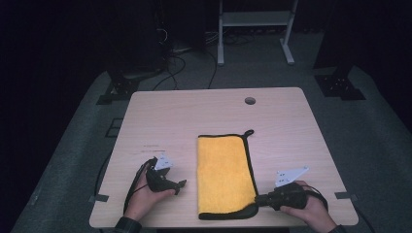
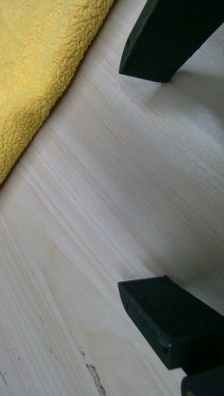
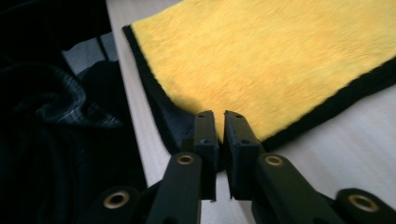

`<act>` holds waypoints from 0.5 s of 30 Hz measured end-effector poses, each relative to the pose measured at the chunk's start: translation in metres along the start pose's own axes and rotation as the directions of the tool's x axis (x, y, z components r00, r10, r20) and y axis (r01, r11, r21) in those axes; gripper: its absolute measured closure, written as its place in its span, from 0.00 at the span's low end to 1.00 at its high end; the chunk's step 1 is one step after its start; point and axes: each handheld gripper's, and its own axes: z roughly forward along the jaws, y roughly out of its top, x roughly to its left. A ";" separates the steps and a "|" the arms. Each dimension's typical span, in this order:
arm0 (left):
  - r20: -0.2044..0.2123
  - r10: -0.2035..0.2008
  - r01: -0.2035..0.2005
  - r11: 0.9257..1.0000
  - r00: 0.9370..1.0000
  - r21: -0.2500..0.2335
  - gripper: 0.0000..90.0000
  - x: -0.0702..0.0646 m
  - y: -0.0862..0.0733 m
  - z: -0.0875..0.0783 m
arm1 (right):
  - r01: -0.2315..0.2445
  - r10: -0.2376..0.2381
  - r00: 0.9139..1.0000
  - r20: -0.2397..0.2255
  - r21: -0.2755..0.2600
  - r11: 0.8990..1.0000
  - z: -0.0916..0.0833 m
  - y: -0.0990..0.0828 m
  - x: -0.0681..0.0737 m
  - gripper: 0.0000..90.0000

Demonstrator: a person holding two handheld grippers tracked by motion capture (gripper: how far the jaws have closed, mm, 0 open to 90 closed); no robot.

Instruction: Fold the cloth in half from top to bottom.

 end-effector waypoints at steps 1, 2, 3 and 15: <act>0.000 0.000 0.000 1.000 1.000 0.000 0.00 0.000 0.000 0.000 | 0.003 -0.003 1.000 -0.007 0.001 1.000 0.000 0.000 0.001 0.88; 0.000 0.000 0.000 1.000 1.000 0.000 0.00 0.000 0.000 0.000 | 0.008 -0.008 1.000 -0.014 0.000 1.000 0.000 0.001 0.001 0.86; 0.000 0.000 0.000 1.000 1.000 0.000 0.00 0.000 0.000 0.000 | 0.014 -0.014 1.000 -0.015 -0.007 1.000 0.000 0.002 0.002 0.85; 0.030 -0.041 0.041 0.999 0.999 -0.018 0.14 0.006 0.007 -0.002 | 0.016 -0.001 0.987 0.159 -0.093 0.996 -0.001 0.022 -0.028 0.62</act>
